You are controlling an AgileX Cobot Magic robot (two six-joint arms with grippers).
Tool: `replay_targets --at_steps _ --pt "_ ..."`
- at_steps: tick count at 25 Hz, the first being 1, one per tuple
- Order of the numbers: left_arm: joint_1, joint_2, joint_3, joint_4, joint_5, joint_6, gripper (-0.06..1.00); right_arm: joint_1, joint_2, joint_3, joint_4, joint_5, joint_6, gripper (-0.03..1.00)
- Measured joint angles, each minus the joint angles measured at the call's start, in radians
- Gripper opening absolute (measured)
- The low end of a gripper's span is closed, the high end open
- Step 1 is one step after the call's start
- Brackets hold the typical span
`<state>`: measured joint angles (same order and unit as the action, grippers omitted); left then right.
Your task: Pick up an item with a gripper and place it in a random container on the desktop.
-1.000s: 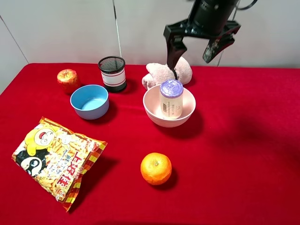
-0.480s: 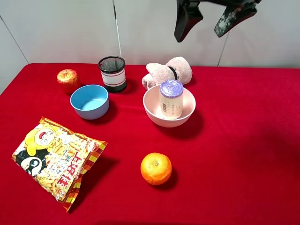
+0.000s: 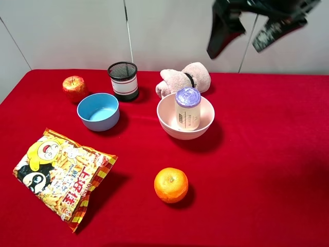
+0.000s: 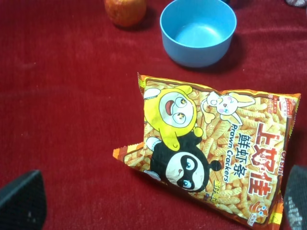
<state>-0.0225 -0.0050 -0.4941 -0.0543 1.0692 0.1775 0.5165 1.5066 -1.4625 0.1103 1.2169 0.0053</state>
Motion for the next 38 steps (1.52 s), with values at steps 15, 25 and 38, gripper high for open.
replay_targets --at_steps 15,25,38 --pt "0.000 0.000 0.000 0.000 0.000 0.000 1.00 0.000 -0.305 0.313 0.000 0.002 0.049 0.69" --pt "0.000 0.000 0.000 0.000 0.000 0.000 1.00 0.000 -0.551 0.490 -0.001 0.003 0.052 0.69" --pt "0.000 0.000 0.000 0.000 0.000 0.000 1.00 -0.100 -0.914 0.718 -0.006 0.005 0.123 0.69"
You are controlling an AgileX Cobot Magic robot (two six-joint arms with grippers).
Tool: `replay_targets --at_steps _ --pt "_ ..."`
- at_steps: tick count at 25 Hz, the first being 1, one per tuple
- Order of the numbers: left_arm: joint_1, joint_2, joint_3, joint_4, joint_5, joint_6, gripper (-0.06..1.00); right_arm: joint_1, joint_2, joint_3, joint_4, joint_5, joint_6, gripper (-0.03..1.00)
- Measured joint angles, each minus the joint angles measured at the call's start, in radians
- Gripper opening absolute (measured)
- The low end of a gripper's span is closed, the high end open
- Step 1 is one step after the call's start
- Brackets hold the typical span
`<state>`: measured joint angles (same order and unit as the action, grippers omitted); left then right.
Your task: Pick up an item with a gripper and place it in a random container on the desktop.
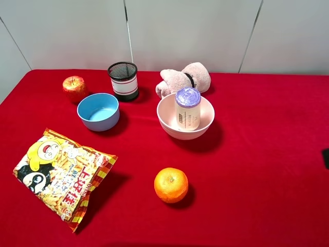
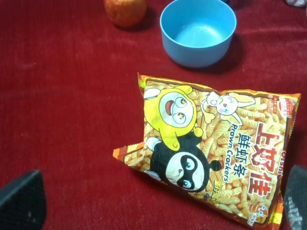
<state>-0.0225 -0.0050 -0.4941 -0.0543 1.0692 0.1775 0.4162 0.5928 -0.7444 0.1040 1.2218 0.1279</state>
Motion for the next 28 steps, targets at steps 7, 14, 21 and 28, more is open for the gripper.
replay_targets --at_steps 7,14,21,28 --pt "0.000 0.000 0.000 0.000 0.000 0.000 1.00 -0.239 -0.258 0.100 -0.007 -0.005 0.005 0.69" --pt "0.000 0.000 0.000 0.000 0.000 0.000 1.00 -0.405 -0.505 0.162 -0.052 -0.085 0.005 0.69" --pt "0.000 0.000 0.000 0.000 0.000 0.000 1.00 -0.447 -0.597 0.231 -0.104 -0.167 0.003 0.69" --pt "0.000 0.000 0.000 0.000 0.000 0.000 1.00 -0.449 -0.599 0.243 -0.118 -0.187 0.001 0.69"
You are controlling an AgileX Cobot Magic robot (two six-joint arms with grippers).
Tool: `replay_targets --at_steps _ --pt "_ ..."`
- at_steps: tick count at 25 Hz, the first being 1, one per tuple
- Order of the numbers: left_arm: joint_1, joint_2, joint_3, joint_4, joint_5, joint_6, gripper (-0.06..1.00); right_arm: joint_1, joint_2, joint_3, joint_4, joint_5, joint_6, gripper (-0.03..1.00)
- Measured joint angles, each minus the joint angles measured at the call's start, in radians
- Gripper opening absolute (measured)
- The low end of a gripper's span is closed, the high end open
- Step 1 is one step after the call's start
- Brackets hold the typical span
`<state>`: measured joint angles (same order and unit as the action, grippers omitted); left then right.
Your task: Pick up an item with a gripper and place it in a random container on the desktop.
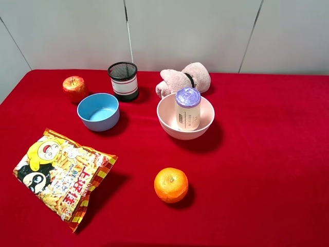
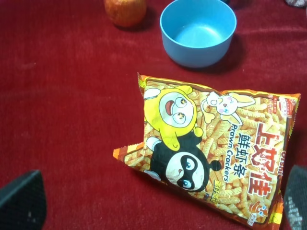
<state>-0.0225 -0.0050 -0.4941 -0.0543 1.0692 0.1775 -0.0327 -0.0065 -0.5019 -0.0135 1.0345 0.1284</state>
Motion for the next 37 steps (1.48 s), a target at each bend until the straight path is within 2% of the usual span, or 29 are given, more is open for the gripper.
replay_targets --at_steps 37 --pt "0.000 0.000 0.000 0.000 0.000 0.000 1.00 0.000 0.000 0.000 -0.006 -0.001 -0.046 0.69"
